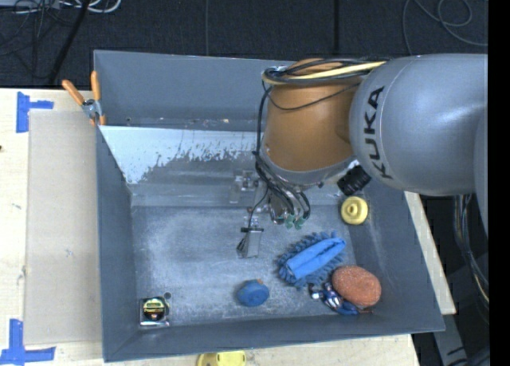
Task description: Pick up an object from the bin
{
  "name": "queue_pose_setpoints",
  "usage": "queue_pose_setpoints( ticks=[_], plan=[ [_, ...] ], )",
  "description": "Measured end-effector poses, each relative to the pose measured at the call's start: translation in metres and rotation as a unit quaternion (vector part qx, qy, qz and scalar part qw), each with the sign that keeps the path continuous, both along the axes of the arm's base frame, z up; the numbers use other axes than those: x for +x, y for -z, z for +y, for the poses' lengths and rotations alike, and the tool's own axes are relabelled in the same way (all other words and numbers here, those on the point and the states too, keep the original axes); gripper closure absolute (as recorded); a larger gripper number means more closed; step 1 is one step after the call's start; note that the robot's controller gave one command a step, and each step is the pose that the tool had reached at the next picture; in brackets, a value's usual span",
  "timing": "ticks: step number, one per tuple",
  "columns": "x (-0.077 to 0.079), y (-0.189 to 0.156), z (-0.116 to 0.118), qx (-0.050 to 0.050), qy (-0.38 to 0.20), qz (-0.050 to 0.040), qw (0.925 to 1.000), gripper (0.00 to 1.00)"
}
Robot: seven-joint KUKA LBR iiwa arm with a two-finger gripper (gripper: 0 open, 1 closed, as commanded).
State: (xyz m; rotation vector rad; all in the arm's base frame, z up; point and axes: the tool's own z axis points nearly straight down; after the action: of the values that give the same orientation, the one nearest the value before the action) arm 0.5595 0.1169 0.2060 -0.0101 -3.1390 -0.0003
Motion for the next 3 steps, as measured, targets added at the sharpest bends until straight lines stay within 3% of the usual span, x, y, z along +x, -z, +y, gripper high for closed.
queue_pose_setpoints(
  ticks=[1, 2, 3],
  plan=[
    [-0.034, 0.066, -0.002, 0.000, 0.000, -0.0014, 1.0000, 0.00],
    [-0.058, 0.089, -0.021, 0.000, -0.071, 0.0028, 0.9975, 0.00],
    [-0.078, 0.122, -0.044, 0.001, -0.231, 0.0010, 0.9729, 1.00]
  ],
)
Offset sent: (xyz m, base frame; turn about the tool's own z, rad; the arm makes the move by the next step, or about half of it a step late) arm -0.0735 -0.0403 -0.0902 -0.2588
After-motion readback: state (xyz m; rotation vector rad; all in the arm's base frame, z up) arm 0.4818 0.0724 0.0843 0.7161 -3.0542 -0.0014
